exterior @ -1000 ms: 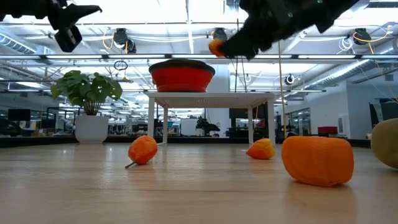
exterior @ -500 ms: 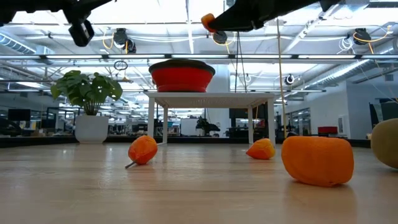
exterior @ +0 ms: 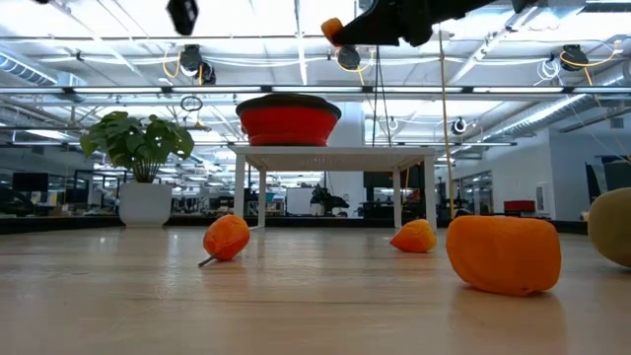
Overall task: Pick & Place Fruit
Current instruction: Put the pear into the red strainer bowl on the shelf
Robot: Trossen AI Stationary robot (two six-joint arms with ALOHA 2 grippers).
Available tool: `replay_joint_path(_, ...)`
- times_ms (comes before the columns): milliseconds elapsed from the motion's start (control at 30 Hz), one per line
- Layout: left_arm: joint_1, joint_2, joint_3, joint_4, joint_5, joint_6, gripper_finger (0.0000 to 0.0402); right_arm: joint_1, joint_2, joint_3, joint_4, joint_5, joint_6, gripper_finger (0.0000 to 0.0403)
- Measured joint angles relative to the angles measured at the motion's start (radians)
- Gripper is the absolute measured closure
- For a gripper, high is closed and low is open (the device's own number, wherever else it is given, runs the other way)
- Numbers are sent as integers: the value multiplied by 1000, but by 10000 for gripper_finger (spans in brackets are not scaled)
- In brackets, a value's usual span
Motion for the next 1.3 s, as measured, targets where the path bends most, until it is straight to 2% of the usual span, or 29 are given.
replay_joint_path(200,30,151,113,-5,-1,7,229,33,-11,0,9,18,-118,319)
replay_joint_path(500,75,311,222,-5,0,-89,165,126,-17,0,17,285,-339,319)
replay_joint_path(767,96,416,332,-9,-16,12,158,181,-17,0,40,437,-500,319)
replay_joint_path(900,101,449,361,-11,-84,32,158,200,-17,0,40,512,-540,319)
replay_joint_path(1067,106,476,384,-26,-159,80,158,216,-17,-1,47,547,-562,319)
replay_joint_path(1300,115,484,395,-26,-191,87,158,216,-17,-1,51,547,-604,319)
